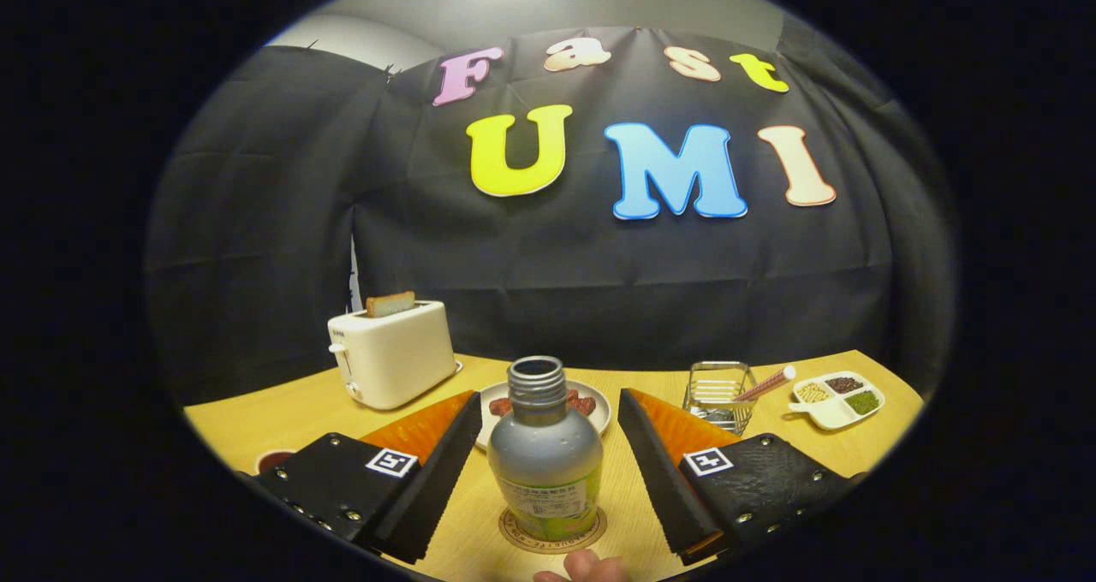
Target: Take the bottle from table, then pour the juice into the cup, finally place the bottle on the coaster
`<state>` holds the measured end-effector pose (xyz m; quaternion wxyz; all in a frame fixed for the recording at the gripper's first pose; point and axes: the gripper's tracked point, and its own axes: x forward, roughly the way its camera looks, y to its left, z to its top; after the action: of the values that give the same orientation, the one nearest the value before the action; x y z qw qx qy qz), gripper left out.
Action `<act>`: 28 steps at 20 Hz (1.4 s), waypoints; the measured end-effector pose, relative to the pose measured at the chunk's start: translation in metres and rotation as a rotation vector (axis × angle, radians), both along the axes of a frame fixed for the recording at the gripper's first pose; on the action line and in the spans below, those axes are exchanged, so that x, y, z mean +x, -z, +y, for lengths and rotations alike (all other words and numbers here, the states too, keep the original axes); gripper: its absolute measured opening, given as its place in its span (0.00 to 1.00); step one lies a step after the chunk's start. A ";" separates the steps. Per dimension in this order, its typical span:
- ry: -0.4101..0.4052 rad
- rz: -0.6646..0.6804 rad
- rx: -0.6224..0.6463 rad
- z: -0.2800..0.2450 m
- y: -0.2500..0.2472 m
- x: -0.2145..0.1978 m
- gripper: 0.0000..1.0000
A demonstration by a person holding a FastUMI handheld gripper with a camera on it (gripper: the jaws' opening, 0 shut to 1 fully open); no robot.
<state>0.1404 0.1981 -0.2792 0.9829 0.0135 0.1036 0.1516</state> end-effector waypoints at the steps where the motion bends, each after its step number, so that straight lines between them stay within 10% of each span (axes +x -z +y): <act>1: 0.047 0.003 -0.028 -0.014 -0.013 -0.002 0.97; 16: 0.327 -0.098 -0.023 -0.153 -0.312 -0.021 0.97; 28: 0.299 -0.096 -0.052 -0.177 -0.349 -0.043 0.97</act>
<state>0.0971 0.0209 0.0696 0.9984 -0.0038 0.0572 0.0013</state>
